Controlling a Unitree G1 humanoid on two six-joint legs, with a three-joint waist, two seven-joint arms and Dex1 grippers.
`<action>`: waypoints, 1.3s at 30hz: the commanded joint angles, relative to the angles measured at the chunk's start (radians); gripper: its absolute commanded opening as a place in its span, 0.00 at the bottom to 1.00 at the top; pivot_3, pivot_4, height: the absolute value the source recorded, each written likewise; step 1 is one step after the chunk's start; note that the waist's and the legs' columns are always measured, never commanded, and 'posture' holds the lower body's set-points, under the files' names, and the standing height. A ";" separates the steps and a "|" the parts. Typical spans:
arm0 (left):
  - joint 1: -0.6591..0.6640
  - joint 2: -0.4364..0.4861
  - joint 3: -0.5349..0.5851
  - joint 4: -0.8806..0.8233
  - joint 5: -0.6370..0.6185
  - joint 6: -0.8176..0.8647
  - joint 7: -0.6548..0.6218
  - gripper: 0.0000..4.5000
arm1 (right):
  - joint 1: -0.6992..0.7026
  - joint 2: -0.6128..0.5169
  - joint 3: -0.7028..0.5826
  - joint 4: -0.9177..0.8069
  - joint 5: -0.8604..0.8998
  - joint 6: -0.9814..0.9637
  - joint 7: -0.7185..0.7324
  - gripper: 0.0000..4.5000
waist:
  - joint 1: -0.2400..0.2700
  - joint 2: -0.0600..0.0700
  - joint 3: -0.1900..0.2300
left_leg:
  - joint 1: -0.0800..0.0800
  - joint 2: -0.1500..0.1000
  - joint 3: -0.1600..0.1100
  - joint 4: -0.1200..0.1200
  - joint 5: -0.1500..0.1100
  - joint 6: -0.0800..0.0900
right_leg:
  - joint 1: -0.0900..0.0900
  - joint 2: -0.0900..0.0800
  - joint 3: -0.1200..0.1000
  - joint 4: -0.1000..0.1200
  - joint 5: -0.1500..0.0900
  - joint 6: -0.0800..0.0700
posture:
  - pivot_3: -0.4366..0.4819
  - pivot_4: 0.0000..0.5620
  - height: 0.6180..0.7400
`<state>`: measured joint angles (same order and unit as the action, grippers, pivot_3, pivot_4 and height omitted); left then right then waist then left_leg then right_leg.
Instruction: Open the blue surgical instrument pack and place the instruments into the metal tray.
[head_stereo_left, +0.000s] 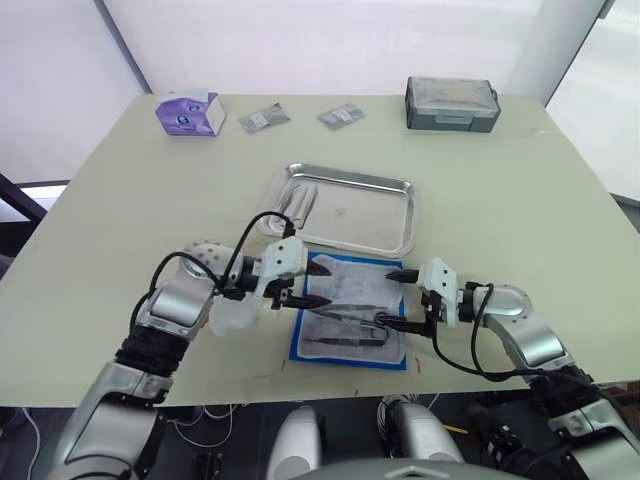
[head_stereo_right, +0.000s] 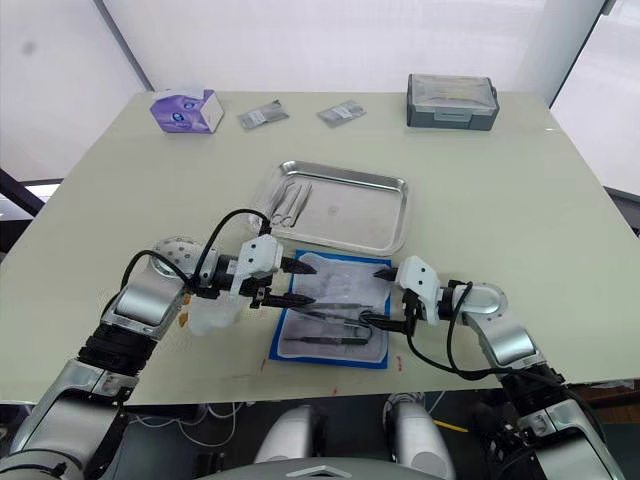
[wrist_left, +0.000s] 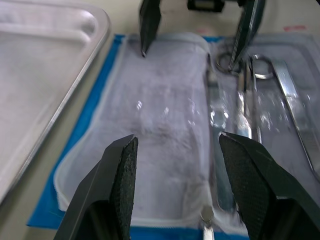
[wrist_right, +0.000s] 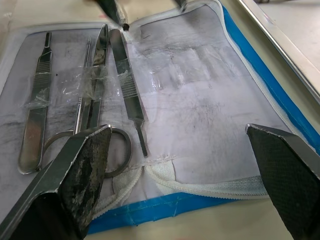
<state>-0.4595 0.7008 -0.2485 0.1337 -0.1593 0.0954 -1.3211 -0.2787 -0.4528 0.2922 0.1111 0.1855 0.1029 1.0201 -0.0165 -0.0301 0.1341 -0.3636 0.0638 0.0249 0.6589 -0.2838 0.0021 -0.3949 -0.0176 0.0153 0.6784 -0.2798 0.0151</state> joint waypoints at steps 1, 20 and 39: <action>0.006 -0.005 -0.004 0.001 0.002 -0.037 -0.013 0.60 | 0.058 -0.025 0.064 0.073 -0.078 0.039 0.002 1.00 | 0.000 0.000 0.000 | 0.000 0.000 0.000 0.000 0.000 0.000 | 0.000 0.000 0.000 0.000 0.000 0.000 | 0.48 0.27 0.93; -0.015 -0.021 -0.069 0.137 0.107 -0.193 -0.015 0.60 | 0.059 -0.028 0.065 0.067 -0.077 0.045 0.002 1.00 | 0.004 0.000 -0.001 | 0.001 0.000 0.001 0.000 0.000 0.000 | 0.000 0.000 0.000 0.000 0.000 0.000 | 0.48 0.27 0.93; -0.092 -0.039 -0.107 0.207 0.092 -0.232 -0.135 0.60 | 0.043 -0.023 0.066 0.071 -0.070 0.056 0.005 1.00 | 0.002 0.001 -0.001 | 0.000 0.000 0.003 0.000 0.000 0.000 | 0.000 0.000 0.001 0.000 0.000 0.000 | 0.48 0.27 0.93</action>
<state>-0.5762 0.6625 -0.3284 0.3558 -0.0734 -0.1638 -1.4286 -0.2814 -0.4594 0.2962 0.1083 0.1855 0.1070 1.0226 -0.0141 -0.0295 0.1330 -0.3632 0.0638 0.0276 0.6589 -0.2839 0.0023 -0.3944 -0.0171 0.0160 0.6783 -0.2798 0.0153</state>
